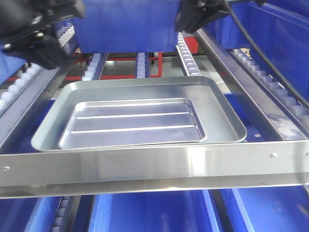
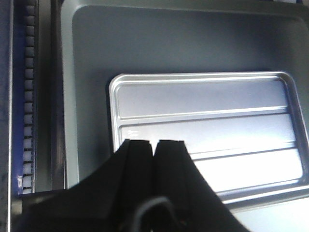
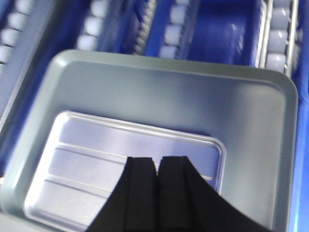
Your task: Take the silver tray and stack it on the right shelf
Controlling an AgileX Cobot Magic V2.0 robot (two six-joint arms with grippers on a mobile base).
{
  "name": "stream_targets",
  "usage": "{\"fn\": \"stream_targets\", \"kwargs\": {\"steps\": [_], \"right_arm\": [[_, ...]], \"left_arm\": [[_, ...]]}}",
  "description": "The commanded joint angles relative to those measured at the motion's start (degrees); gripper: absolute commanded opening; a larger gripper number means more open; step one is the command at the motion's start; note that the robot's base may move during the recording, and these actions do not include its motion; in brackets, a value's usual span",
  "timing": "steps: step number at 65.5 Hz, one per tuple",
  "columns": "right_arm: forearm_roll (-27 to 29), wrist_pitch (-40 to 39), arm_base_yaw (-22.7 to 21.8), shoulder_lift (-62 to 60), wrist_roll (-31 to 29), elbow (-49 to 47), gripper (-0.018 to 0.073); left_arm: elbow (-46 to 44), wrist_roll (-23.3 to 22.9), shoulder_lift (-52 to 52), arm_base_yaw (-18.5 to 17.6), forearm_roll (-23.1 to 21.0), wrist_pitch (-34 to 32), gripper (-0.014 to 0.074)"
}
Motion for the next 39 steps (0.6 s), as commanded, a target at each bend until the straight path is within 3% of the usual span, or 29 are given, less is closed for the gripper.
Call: {"fn": "stream_targets", "kwargs": {"steps": [1,11,20,26,39], "right_arm": [[-1.3,-10.5,0.1,-6.8,-1.0,3.4,0.0050],[-5.5,-17.8,0.1,-16.3,-1.0,15.1,0.0050],[-11.1,-18.7,0.1,-26.4,-1.0,24.0,0.0050],[-11.6,-18.2,0.1,-33.9,-1.0,29.4,0.0050],[-11.6,-15.6,0.1,-50.6,-1.0,37.1,0.0050]], "left_arm": [[3.6,0.0,-6.6,0.0,0.3,-8.2,-0.0099],[14.6,0.0,-17.0,0.0,4.5,-13.0,-0.0100],[23.0,0.0,-28.3,0.0,12.4,-18.4,-0.0100],[27.3,0.0,-36.0,0.0,15.9,-21.5,-0.0100],[31.6,0.0,-51.2,0.0,16.6,-21.6,-0.0100]]}}
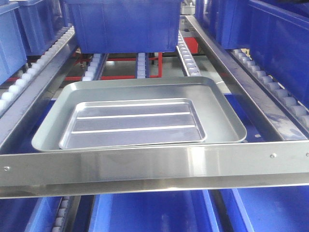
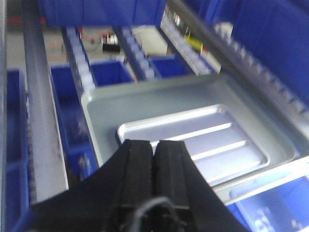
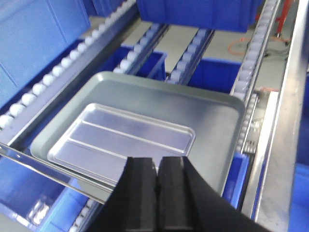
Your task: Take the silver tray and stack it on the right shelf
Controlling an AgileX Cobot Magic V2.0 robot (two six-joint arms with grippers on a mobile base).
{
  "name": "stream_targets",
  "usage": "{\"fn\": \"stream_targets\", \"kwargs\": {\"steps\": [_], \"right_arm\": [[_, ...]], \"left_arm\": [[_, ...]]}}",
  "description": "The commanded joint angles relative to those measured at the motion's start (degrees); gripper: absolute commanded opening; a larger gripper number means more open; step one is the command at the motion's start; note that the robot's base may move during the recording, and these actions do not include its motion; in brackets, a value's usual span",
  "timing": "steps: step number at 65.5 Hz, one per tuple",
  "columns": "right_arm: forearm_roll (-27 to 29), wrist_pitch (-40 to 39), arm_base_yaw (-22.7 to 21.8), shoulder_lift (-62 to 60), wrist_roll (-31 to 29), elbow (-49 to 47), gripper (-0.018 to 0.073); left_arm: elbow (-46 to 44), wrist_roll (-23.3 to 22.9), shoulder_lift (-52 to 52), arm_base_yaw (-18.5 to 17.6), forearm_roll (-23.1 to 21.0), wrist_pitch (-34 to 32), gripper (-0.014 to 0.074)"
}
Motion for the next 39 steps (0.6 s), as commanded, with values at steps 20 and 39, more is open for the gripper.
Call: {"fn": "stream_targets", "kwargs": {"steps": [20,39], "right_arm": [[-1.0,-0.9,-0.1,-16.9,-0.7,1.0,0.0050],[-1.0,-0.9,-0.1,-16.8,-0.7,1.0,0.0050]], "left_arm": [[-0.8,0.0,-10.3,0.0,0.5,-5.3,-0.0100],[-0.8,0.0,-10.3,0.0,0.5,-5.3,-0.0100]]}}
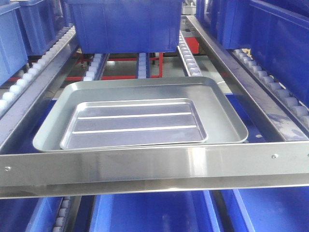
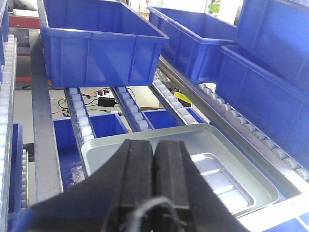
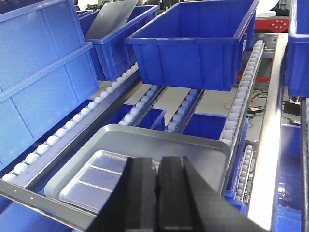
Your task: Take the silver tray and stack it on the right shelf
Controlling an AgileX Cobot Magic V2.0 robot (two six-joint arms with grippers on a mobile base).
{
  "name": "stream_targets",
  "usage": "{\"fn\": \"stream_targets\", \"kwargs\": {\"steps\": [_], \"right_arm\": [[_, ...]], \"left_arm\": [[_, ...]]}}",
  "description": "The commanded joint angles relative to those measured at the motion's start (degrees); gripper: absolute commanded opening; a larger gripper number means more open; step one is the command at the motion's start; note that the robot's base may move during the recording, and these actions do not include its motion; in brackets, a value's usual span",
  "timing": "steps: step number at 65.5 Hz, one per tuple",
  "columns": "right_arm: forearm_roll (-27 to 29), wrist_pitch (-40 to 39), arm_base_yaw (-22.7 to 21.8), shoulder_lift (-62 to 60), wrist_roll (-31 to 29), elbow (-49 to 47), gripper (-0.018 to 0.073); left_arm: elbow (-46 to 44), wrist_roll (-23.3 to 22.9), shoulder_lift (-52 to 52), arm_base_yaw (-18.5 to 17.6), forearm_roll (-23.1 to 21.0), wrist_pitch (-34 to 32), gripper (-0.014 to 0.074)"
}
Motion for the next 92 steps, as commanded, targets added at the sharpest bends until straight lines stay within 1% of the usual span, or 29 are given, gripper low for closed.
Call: {"fn": "stream_targets", "kwargs": {"steps": [1,8,16,19,21,23,28,30,35,39,43,49,59,61,68,92], "right_arm": [[-1.0,-4.3,-0.1,0.2,-0.7,-1.5,0.0050],[-1.0,-4.1,-0.1,0.2,-0.7,-1.4,0.0050],[-1.0,-2.7,-1.4,0.2,-1.2,-0.4,0.0050],[0.1,-4.1,-3.5,0.1,-3.2,1.6,0.0050],[1.9,-5.3,-5.0,0.1,-5.2,3.2,0.0050],[4.7,-6.8,-6.8,0.1,-7.1,4.7,0.0050],[14.7,-12.6,-12.8,0.1,-12.3,9.3,0.0050],[16.4,-15.1,-15.0,0.0,-14.5,10.8,0.0050],[16.6,-20.9,-20.1,-2.0,-20.3,14.4,0.0050],[16.6,-22.7,-22.6,-5.1,-21.4,17.0,0.0050],[16.9,-22.2,-24.3,-8.7,-21.4,19.4,0.0050],[17.0,-20.4,-25.4,-14.4,-21.4,22.9,0.0050],[17.0,-16.2,-25.4,-22.3,-21.3,27.2,0.0050],[17.0,-12.8,-25.4,-24.4,-21.3,27.0,0.0050],[17.0,-11.8,-25.4,-23.9,-21.3,27.0,0.0050],[17.0,-12.2,-25.4,-24.2,-21.3,27.0,0.0050]], "left_arm": [[-1.7,0.0,0.3,0.0,0.2,-4.7,-0.0100],[-1.7,0.0,0.3,0.0,0.2,-4.7,-0.0100],[-1.7,0.0,0.3,0.0,0.4,-4.7,-0.0100],[-1.7,0.0,0.3,0.0,0.4,-4.7,-0.0100],[-1.7,0.0,0.3,0.0,0.4,-4.7,-0.0100],[-1.7,0.0,0.3,0.0,0.4,-4.7,-0.0100],[-1.7,0.0,0.3,0.0,0.4,-4.7,-0.0100],[-1.7,0.0,0.3,0.0,0.4,-4.7,-0.0100],[-1.7,0.0,0.3,0.0,0.4,-4.7,-0.0100],[-1.7,0.0,0.3,0.0,0.4,-4.7,-0.0100],[-1.7,0.0,0.3,0.0,0.4,-4.7,-0.0100],[-1.7,0.0,0.3,0.0,0.4,-4.7,-0.0100],[-1.7,0.0,0.3,0.0,0.4,-4.7,-0.0100],[-1.7,0.0,0.3,0.0,0.4,-4.7,-0.0100],[-1.7,0.0,0.3,0.0,0.4,-4.7,-0.0100],[-1.7,0.0,0.3,0.1,0.4,-4.6,-0.0100]]}}
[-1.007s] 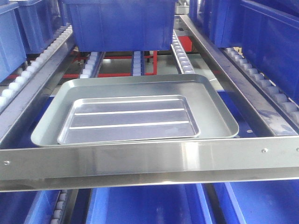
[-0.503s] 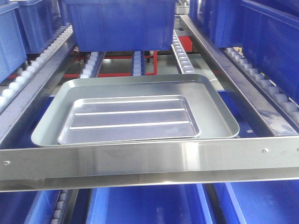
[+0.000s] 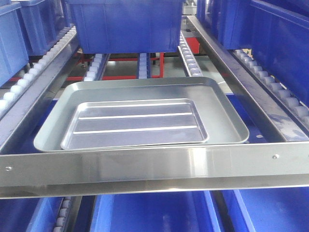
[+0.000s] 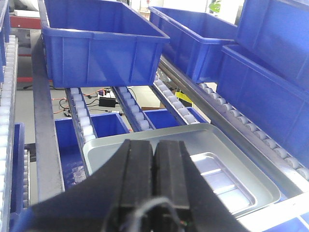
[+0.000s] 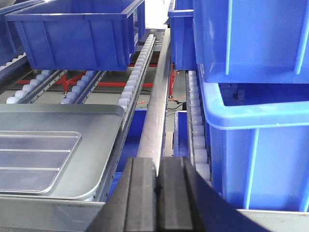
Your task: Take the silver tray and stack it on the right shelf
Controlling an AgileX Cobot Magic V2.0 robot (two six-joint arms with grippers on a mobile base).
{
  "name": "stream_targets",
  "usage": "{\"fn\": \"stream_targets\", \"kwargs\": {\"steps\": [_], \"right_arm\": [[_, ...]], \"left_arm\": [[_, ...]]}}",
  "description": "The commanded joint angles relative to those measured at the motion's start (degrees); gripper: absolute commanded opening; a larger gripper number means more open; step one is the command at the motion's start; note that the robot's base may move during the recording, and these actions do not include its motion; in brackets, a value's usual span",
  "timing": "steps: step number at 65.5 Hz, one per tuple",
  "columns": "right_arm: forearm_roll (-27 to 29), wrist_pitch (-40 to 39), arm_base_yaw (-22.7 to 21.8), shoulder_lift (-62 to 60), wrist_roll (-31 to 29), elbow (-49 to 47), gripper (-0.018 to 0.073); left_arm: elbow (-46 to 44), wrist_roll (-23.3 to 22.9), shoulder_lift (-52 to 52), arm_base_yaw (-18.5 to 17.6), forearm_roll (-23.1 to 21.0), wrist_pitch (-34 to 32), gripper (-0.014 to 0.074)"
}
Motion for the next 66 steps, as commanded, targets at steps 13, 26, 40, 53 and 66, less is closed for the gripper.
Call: {"fn": "stream_targets", "kwargs": {"steps": [13,26,40,53,66], "right_arm": [[-0.1,-4.8,-0.3,-1.0,-0.6,-0.1,0.0050],[-0.1,-4.8,-0.3,-1.0,-0.6,-0.1,0.0050],[-0.1,-4.8,-0.3,-1.0,-0.6,-0.1,0.0050],[-0.1,-4.8,-0.3,-1.0,-0.6,-0.1,0.0050],[-0.1,-4.8,-0.3,-1.0,-0.6,-0.1,0.0050]], "left_arm": [[-1.8,0.0,0.3,0.1,0.2,-4.6,-0.0100],[-1.8,0.0,0.3,0.1,0.2,-4.6,-0.0100],[-1.3,12.5,-1.4,3.6,-8.9,-0.8,-0.0100],[5.6,30.4,-6.9,13.4,-23.2,-7.4,-0.0100],[14.7,30.3,-13.5,22.5,-23.5,-9.6,-0.0100]]}}
